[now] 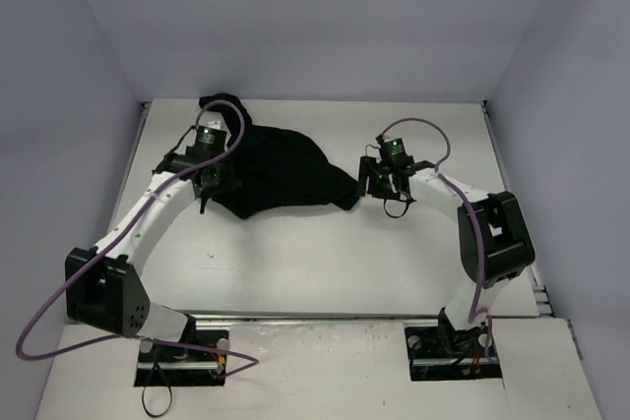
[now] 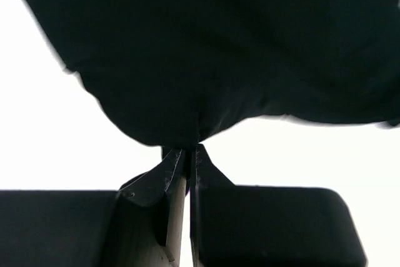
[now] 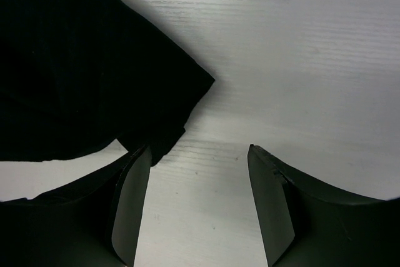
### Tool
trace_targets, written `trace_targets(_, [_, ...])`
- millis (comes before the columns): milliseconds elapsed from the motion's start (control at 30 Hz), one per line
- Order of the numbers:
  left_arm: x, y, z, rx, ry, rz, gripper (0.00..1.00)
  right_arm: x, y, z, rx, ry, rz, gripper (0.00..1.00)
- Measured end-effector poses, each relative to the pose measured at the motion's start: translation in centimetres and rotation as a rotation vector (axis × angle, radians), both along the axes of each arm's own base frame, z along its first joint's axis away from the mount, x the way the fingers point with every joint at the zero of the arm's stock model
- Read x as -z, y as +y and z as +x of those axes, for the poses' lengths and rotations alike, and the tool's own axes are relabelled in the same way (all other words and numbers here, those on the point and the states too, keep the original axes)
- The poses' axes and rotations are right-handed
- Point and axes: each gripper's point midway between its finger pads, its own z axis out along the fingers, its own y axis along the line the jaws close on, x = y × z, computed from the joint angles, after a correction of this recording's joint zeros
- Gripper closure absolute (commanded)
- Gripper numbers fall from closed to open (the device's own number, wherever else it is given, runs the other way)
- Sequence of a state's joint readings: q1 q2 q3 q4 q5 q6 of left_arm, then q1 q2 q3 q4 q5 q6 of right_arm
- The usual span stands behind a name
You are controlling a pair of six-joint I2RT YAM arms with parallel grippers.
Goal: Fold and stack the t-shirts
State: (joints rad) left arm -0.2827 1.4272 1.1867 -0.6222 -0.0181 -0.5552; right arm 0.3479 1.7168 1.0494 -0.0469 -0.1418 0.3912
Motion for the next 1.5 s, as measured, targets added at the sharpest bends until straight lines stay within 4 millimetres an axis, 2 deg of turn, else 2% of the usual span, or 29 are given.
trace_targets(67, [-3.6, -0.2, 1.0, 0.005, -0.09, -0.021, 1.0, 0.2, 0.6, 0.2, -0.019, -0.011, 0.023, 0.39])
trace_targets(167, [-7.1, -0.2, 1.4, 0.011, -0.171, -0.039, 1.0, 0.6, 1.3, 0.6, -0.046, -0.023, 0.047, 0.38])
trace_targets(367, [-9.1, 0.0, 0.9, 0.018, -0.183, -0.049, 1.0, 2.4, 2.4, 1.3, -0.086, -0.022, 0.065, 0.39])
trace_targets(500, [-10.8, 0.0, 0.8, 0.024, -0.198, -0.062, 1.0, 2.5, 3.3, 2.8, -0.105, -0.055, 0.082, 0.44])
trace_targets(733, [-16.0, 0.0, 1.4, 0.036, -0.305, -0.094, 1.0, 2.6, 4.3, 4.1, -0.152, -0.082, 0.092, 0.65])
trace_targets(967, [-18.8, 0.1, 1.1, 0.053, -0.352, -0.105, 1.0, 2.5, 4.7, 5.0, -0.184, -0.1, 0.083, 0.99])
trace_targets(1100, [-20.0, 0.2, 1.0, 0.065, -0.378, -0.096, 1.0, 1.3, 4.7, 5.9, -0.201, -0.128, 0.054, 1.0])
trace_targets(1167, [-20.4, 0.5, 1.2, 0.066, -0.388, -0.085, 1.0, -0.5, 4.2, 7.3, -0.211, -0.162, 0.002, 1.0])
trace_targets(1233, [-21.0, 1.0, 1.5, 0.062, -0.4, -0.07, 1.0, -3.8, 3.6, 9.5, -0.212, -0.228, -0.062, 1.0])
trace_targets(1300, [-22.0, 1.7, 2.2, 0.044, -0.425, -0.052, 1.0, -9.2, 3.0, 12.4, -0.204, -0.353, -0.132, 0.98])
trace_targets(1367, [-22.8, 2.6, 2.8, 0.023, -0.447, -0.032, 1.0, -15.4, 2.2, 14.0, -0.19, -0.485, -0.19, 0.96])
trace_targets(1433, [-23.3, 3.4, 3.1, 0.003, -0.463, -0.012, 1.0, -20.6, 1.5, 14.2, -0.179, -0.586, -0.242, 0.95])
trace_targets(1500, [-23.5, 4.0, 3.1, -0.014, -0.472, 0.005, 1.0, -25.7, 1.0, 13.2, -0.164, -0.682, -0.279, 0.94])
